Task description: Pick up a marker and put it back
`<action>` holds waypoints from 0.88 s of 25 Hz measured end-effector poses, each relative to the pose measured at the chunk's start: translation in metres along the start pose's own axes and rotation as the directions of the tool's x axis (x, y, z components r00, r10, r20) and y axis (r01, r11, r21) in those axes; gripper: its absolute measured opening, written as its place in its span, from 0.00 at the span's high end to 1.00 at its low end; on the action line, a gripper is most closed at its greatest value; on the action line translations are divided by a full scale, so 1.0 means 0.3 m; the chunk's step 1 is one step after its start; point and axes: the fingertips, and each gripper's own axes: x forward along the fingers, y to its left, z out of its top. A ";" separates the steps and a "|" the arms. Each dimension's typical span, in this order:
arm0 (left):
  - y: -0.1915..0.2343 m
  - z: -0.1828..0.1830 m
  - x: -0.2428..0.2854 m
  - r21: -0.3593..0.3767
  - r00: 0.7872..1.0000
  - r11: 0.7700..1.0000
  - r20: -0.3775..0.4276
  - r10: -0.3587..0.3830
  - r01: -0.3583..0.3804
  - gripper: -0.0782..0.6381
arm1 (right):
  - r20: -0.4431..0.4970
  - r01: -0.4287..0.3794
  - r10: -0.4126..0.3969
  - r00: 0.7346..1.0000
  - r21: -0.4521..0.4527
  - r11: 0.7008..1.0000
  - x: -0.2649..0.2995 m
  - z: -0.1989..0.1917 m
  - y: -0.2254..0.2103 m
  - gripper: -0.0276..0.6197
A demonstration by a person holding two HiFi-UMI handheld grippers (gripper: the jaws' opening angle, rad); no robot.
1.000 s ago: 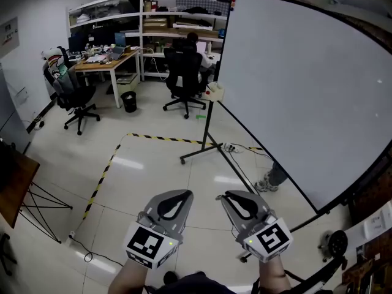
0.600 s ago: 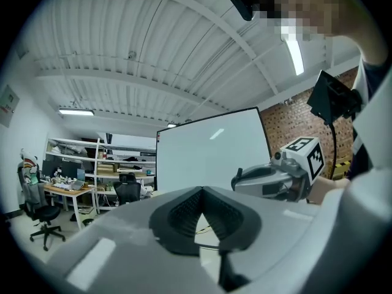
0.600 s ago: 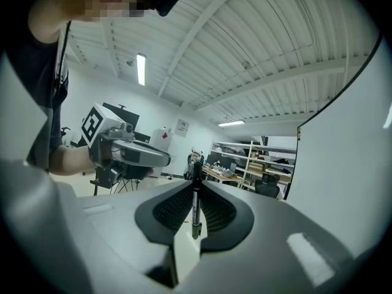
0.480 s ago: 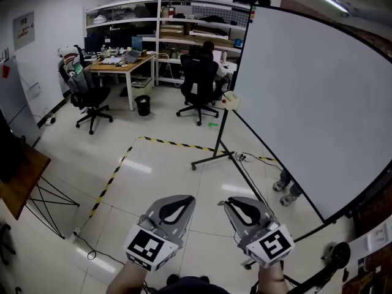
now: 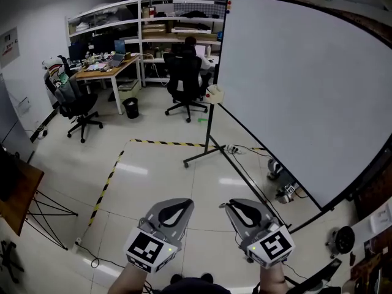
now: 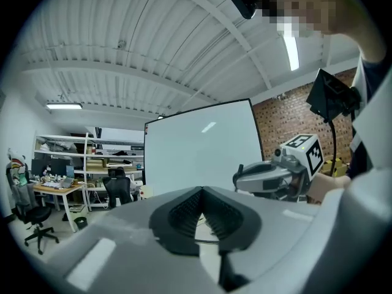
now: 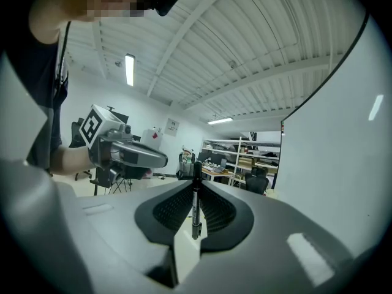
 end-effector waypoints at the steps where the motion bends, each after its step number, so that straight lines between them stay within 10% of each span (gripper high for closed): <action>1: -0.018 -0.004 0.019 0.010 1.000 1.000 -0.007 -0.014 0.014 0.88 | -0.001 0.011 -0.011 1.000 0.001 1.000 -0.019 -0.009 -0.016 0.90; 22: -0.101 0.053 0.252 0.074 1.000 0.997 -0.022 0.007 -0.005 0.88 | 0.024 -0.021 0.021 1.000 0.021 1.000 -0.080 -0.069 -0.256 0.90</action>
